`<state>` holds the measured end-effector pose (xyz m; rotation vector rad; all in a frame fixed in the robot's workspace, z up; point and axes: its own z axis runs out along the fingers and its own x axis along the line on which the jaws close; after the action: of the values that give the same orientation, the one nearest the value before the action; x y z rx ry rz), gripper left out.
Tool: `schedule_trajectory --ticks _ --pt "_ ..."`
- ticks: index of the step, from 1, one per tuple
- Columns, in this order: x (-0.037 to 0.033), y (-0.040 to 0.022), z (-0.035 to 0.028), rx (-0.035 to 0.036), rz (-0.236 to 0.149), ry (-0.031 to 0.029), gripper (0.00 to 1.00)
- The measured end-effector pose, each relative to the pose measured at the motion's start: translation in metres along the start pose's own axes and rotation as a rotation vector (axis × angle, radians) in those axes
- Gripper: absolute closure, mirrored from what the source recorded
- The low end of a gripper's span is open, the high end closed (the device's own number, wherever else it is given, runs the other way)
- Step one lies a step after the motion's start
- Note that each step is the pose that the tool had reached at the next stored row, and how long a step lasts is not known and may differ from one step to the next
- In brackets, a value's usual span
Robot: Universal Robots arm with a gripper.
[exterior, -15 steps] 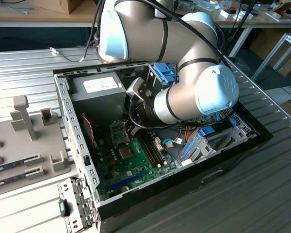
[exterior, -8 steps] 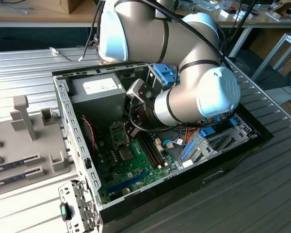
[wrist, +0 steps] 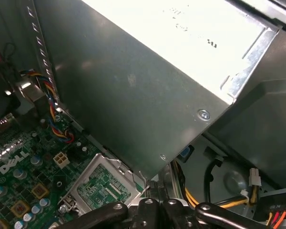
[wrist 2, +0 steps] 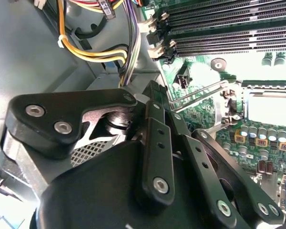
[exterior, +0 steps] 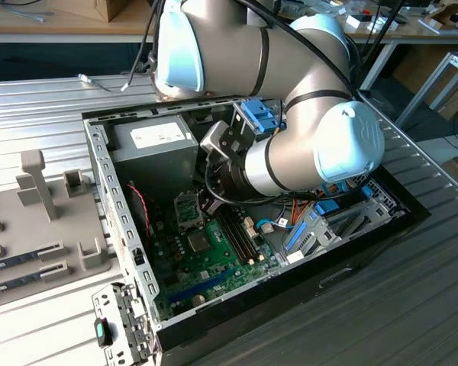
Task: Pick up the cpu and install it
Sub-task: 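Close the cpu cover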
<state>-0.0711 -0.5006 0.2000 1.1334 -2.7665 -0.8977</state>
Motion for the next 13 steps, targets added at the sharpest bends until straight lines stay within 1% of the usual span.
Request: schedule_trajectory --ticks 1,5,8,13 --pt "0.0000 0.0007 -0.0019 -0.0012 0.000 -0.0009 0.89" --pt "0.0000 0.0020 -0.0057 -0.0039 -0.001 -0.0033 0.89" --pt "0.0002 0.0032 -0.0097 -0.0079 -0.002 -0.0068 0.89" --pt "0.0013 0.0036 -0.0143 -0.0124 -0.004 -0.0107 0.89"
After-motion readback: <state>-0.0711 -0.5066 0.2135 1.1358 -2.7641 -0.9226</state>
